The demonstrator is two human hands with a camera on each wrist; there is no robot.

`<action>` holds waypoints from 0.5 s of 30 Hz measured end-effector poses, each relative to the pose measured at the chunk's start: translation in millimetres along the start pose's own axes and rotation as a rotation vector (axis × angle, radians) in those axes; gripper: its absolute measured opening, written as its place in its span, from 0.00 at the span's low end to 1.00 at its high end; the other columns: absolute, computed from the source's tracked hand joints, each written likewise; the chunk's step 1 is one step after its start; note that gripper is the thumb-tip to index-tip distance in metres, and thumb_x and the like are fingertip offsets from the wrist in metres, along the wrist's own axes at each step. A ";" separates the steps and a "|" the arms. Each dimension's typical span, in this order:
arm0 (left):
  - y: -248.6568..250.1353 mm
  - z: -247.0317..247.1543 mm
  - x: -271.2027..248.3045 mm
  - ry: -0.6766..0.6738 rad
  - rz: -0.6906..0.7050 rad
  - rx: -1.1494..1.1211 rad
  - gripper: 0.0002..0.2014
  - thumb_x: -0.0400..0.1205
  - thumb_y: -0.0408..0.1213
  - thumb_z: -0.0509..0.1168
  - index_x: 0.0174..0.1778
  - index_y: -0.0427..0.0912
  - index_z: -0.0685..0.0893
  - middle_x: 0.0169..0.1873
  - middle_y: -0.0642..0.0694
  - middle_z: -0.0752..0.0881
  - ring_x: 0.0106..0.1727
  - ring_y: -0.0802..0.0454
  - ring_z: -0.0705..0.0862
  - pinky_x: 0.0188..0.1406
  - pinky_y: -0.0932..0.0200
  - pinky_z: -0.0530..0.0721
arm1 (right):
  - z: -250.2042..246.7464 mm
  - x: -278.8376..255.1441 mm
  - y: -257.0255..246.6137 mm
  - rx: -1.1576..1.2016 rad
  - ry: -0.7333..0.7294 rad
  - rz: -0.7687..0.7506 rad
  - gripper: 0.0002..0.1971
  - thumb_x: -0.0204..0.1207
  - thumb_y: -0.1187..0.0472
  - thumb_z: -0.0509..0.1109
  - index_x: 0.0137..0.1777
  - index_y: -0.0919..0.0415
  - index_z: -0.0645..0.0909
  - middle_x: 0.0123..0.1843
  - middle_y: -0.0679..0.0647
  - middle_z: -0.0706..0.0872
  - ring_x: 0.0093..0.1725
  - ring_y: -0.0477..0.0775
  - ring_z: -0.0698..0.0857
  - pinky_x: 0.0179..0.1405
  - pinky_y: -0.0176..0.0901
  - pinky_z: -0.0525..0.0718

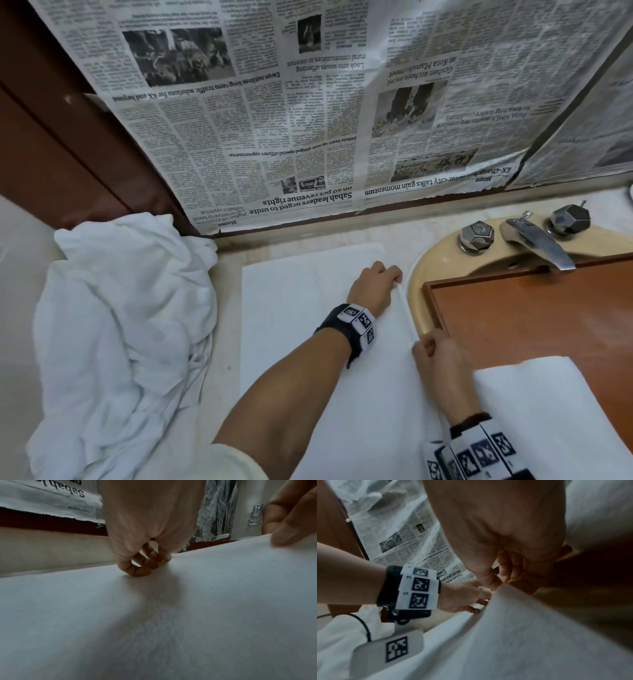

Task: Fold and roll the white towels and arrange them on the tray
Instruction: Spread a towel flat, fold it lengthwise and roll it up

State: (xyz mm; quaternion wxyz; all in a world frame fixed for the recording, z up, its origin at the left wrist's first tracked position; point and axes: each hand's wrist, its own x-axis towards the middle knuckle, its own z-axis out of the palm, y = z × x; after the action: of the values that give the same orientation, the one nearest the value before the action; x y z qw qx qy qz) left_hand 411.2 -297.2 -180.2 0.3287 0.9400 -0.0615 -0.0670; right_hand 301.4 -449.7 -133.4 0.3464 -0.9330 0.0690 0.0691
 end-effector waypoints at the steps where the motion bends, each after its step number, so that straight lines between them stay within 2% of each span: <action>1: 2.5 -2.7 -2.4 0.014 0.002 -0.066 0.09 0.87 0.31 0.58 0.59 0.42 0.82 0.48 0.44 0.74 0.51 0.38 0.78 0.52 0.44 0.80 | -3.6 -0.7 -2.2 -0.042 0.011 -0.025 0.09 0.77 0.68 0.71 0.36 0.61 0.77 0.28 0.51 0.80 0.30 0.49 0.77 0.29 0.43 0.72; 3: 2.8 -14.8 -14.0 0.067 0.034 -0.190 0.08 0.87 0.31 0.60 0.57 0.42 0.83 0.47 0.43 0.78 0.49 0.43 0.79 0.51 0.52 0.76 | -8.4 -8.5 -11.8 -0.103 -0.005 -0.084 0.11 0.75 0.69 0.71 0.34 0.60 0.74 0.28 0.52 0.79 0.28 0.53 0.77 0.28 0.47 0.75; 5: -8.0 -34.3 -31.8 0.176 0.059 -0.282 0.07 0.85 0.31 0.62 0.54 0.43 0.85 0.46 0.46 0.83 0.47 0.51 0.80 0.51 0.59 0.73 | -8.9 -20.7 -33.0 -0.152 -0.033 -0.180 0.13 0.74 0.70 0.72 0.33 0.60 0.72 0.27 0.52 0.77 0.27 0.54 0.77 0.26 0.50 0.76; 7: -25.7 -58.6 -58.1 0.309 0.063 -0.352 0.05 0.85 0.33 0.65 0.52 0.45 0.86 0.46 0.50 0.86 0.46 0.57 0.81 0.51 0.62 0.76 | -2.7 -32.4 -62.4 -0.178 -0.063 -0.276 0.13 0.73 0.69 0.71 0.34 0.60 0.70 0.28 0.52 0.77 0.28 0.57 0.78 0.27 0.52 0.74; 11: -75.1 -113.1 -124.1 0.529 -0.017 -0.390 0.05 0.84 0.33 0.68 0.50 0.47 0.86 0.48 0.57 0.88 0.47 0.59 0.85 0.45 0.69 0.79 | 34.4 -58.4 -131.2 -0.338 -0.231 -0.394 0.02 0.80 0.62 0.62 0.48 0.57 0.71 0.49 0.57 0.82 0.48 0.64 0.84 0.39 0.47 0.68; 13: -106.5 -128.3 -153.6 0.582 -0.107 -0.351 0.05 0.84 0.32 0.68 0.50 0.46 0.86 0.48 0.57 0.88 0.47 0.59 0.85 0.43 0.71 0.78 | 61.6 -71.4 -157.6 -0.367 -0.325 -0.412 0.07 0.82 0.62 0.59 0.57 0.61 0.73 0.56 0.58 0.81 0.55 0.65 0.83 0.42 0.48 0.69; 15: -134.3 -129.9 -174.8 0.542 -0.240 -0.292 0.06 0.84 0.32 0.68 0.47 0.49 0.86 0.44 0.58 0.88 0.45 0.62 0.84 0.43 0.71 0.76 | 90.3 -80.2 -174.9 -0.381 -0.399 -0.421 0.09 0.83 0.64 0.58 0.61 0.63 0.73 0.58 0.60 0.81 0.56 0.65 0.83 0.42 0.46 0.69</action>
State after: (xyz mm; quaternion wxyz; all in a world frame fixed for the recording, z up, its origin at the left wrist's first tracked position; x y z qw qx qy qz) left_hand 270.5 -85.8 -148.7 0.4544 0.8671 0.1496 0.1391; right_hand 246.3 -252.7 -75.6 0.1794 -0.9427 -0.2083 0.1889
